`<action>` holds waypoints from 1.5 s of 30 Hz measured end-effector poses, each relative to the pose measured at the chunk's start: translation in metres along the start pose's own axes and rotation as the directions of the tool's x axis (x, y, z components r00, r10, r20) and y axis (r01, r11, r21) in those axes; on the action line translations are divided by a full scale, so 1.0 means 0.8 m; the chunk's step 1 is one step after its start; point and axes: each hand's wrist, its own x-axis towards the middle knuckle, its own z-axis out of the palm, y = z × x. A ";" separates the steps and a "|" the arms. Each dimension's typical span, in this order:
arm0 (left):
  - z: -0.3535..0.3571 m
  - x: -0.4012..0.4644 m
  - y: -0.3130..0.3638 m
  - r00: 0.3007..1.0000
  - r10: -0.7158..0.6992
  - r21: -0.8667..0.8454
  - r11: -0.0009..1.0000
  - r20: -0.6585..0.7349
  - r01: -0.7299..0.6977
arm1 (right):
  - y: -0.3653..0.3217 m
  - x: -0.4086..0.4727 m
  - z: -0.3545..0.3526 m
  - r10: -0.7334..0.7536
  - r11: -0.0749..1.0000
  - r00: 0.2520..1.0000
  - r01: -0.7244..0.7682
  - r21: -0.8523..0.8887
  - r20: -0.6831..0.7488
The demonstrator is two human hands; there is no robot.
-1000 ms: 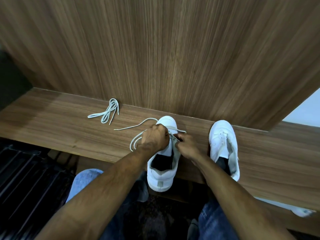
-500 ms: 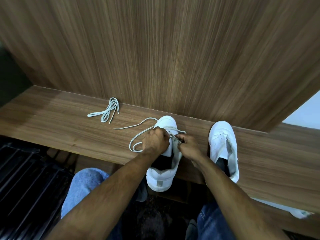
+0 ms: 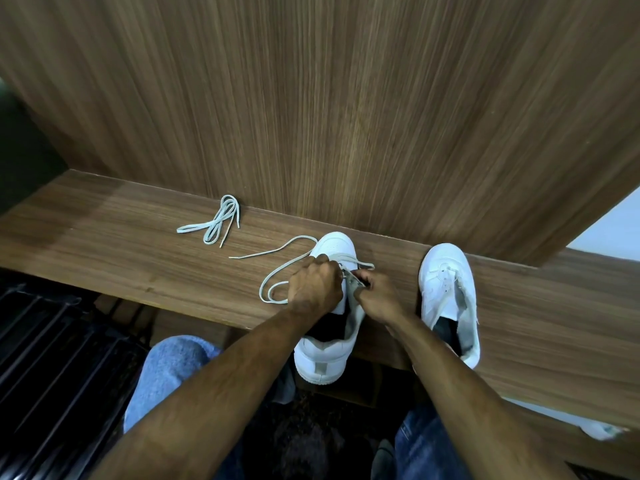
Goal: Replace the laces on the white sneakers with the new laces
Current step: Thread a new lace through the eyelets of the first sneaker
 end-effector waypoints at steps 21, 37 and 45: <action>-0.007 -0.004 0.001 0.995 -0.102 -0.120 0.987 0.022 0.104 | 0.004 0.009 0.002 0.034 0.944 0.988 -0.081 -0.321 -0.149; 0.001 -0.001 0.000 0.997 -0.073 -0.210 0.975 0.009 0.073 | 0.000 0.005 0.002 0.030 0.927 0.988 -0.085 -0.365 -0.153; -0.009 0.008 0.011 0.998 -0.057 -0.071 0.996 0.017 0.058 | 0.011 0.016 -0.004 0.013 0.980 0.999 -0.022 -0.199 -0.046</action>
